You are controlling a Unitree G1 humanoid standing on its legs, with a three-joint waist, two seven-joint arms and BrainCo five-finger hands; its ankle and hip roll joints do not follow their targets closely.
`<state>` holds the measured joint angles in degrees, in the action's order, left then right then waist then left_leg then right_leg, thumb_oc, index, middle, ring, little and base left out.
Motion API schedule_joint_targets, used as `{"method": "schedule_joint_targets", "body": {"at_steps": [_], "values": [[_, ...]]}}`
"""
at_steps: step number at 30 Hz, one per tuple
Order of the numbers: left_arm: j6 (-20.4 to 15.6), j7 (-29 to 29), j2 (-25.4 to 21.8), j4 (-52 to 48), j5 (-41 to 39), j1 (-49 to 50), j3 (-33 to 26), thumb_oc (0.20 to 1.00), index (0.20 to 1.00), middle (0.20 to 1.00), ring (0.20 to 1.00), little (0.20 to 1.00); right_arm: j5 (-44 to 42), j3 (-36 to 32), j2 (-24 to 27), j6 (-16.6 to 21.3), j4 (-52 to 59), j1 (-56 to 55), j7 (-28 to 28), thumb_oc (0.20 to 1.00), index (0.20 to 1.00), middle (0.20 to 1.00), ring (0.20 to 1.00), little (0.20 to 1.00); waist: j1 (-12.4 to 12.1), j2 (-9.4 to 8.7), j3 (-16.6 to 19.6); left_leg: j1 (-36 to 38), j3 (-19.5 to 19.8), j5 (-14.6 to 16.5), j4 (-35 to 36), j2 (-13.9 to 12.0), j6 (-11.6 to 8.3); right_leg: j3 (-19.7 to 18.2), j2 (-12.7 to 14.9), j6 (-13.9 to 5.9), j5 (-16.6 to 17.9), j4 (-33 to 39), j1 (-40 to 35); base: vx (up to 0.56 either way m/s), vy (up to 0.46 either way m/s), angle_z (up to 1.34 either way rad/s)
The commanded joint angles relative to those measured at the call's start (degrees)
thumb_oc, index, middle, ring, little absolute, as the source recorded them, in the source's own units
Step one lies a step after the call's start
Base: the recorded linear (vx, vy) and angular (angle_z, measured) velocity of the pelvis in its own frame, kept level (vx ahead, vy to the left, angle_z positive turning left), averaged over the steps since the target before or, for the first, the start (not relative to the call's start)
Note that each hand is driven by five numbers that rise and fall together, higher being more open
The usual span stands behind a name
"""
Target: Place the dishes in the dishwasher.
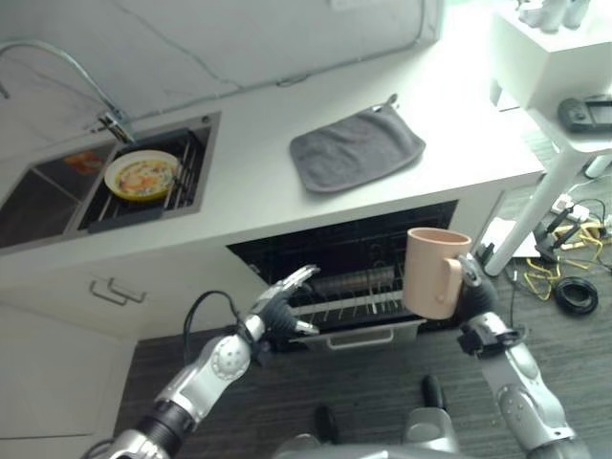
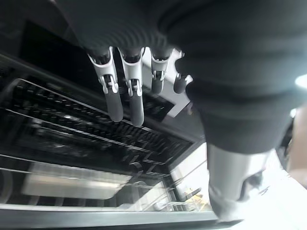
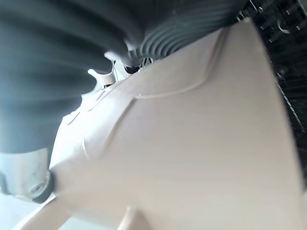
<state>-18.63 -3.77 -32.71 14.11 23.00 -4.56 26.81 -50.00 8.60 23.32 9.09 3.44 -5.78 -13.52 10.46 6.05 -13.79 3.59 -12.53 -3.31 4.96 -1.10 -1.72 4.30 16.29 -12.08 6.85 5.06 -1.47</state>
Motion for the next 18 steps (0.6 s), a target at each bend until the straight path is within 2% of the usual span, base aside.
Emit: {"method": "schedule_joint_targets", "body": {"at_steps": [1, 3, 9, 10, 13, 15, 18], "values": [[2.2, -9.2, -2.9, -1.4, 11.8, -4.1, -1.5, 1.0, 1.0, 1.0, 1.0, 1.0, -0.1, -0.2, 1.1, 1.7, 4.1, 7.1, -2.8, 0.2, 0.2, 0.2, 0.2, 0.2, -0.6, -0.06, -1.9, 1.4, -2.3, 4.1, -4.3, -5.2, -1.17, 3.6, -3.9, 2.67, -7.7, -10.0, 2.8, -0.06, 0.091, 0.05], [4.5, -10.5, -3.4, -0.9, 13.4, -5.6, -0.4, 1.0, 1.0, 1.0, 1.0, 1.0, -0.1, 0.1, 1.7, 1.3, 4.2, 8.0, -2.6, 0.2, 0.2, 0.2, 0.2, 0.2, -0.6, 0.05, -2.8, 0.4, -2.2, 4.3, -5.7, -5.3, -1.09, 3.5, -3.8, 2.99, -8.9, -12.4, 4.0, -0.05, 0.078, -0.03], [5.6, -10.7, -2.8, 0.3, 15.1, -9.2, 2.5, 1.0, 1.0, 1.0, 1.0, 1.0, 1.4, 1.1, 2.6, 0.0, 4.1, 10.7, -1.9, 0.2, 0.2, 0.2, 0.2, 0.2, -0.5, 0.13, -5.7, -2.4, -1.7, 4.6, -8.5, -5.5, -1.15, 3.0, -3.7, 3.66, -10.5, -15.7, 6.5, -0.04, 0.054, -0.01], [6.8, -11.1, -2.8, 0.1, 15.8, -10.4, 3.6, 1.0, 1.0, 1.0, 1.0, 1.0, 1.3, 1.8, 2.8, 0.4, 3.9, 11.9, -1.5, 0.2, 0.2, 0.2, 0.2, 0.2, -0.7, -0.23, -6.8, -3.5, -1.5, 4.6, -8.9, -5.6, -1.13, 2.9, -3.8, 3.82, -10.4, -16.0, 7.4, -0.1, -0.001, 0.0], [6.6, -10.6, -3.1, 0.5, 15.8, -13.1, 5.2, 1.0, 1.0, 1.0, 1.0, 1.0, 1.1, 2.6, 2.8, 1.2, 3.8, 14.1, -0.2, 0.2, 0.2, 0.2, 0.2, 0.2, -1.0, -1.03, -8.3, -5.5, -1.0, 4.6, -10.0, -5.9, -0.99, 2.7, -4.2, 4.09, -10.4, -17.0, 9.3, -0.12, -0.054, -0.01], [5.7, -8.9, -2.9, 0.8, 15.5, -14.9, 6.3, 1.0, 1.0, 1.0, 1.0, 1.0, 0.9, 2.8, 2.5, 1.1, 3.6, 15.6, 0.5, 0.2, 0.2, 0.2, 0.2, 0.2, -1.2, -1.54, -9.2, -6.8, -0.8, 4.5, -10.9, -6.0, -0.88, 2.6, -4.3, 4.28, -10.3, -17.8, 10.5, -0.12, -0.066, 0.04], [4.3, -0.7, -3.9, -1.2, 13.8, -18.1, 8.2, 1.0, 1.0, 1.0, 1.0, 1.0, 1.0, 2.6, 1.9, 1.4, 3.0, 18.4, 1.7, 0.2, 0.2, 0.2, 0.2, 0.2, -1.6, -2.22, -10.9, -9.1, -0.2, 4.6, -12.4, -6.3, -0.84, 2.7, -4.6, 4.64, -10.2, -19.0, 12.5, -0.12, -0.071, 0.01]]}}
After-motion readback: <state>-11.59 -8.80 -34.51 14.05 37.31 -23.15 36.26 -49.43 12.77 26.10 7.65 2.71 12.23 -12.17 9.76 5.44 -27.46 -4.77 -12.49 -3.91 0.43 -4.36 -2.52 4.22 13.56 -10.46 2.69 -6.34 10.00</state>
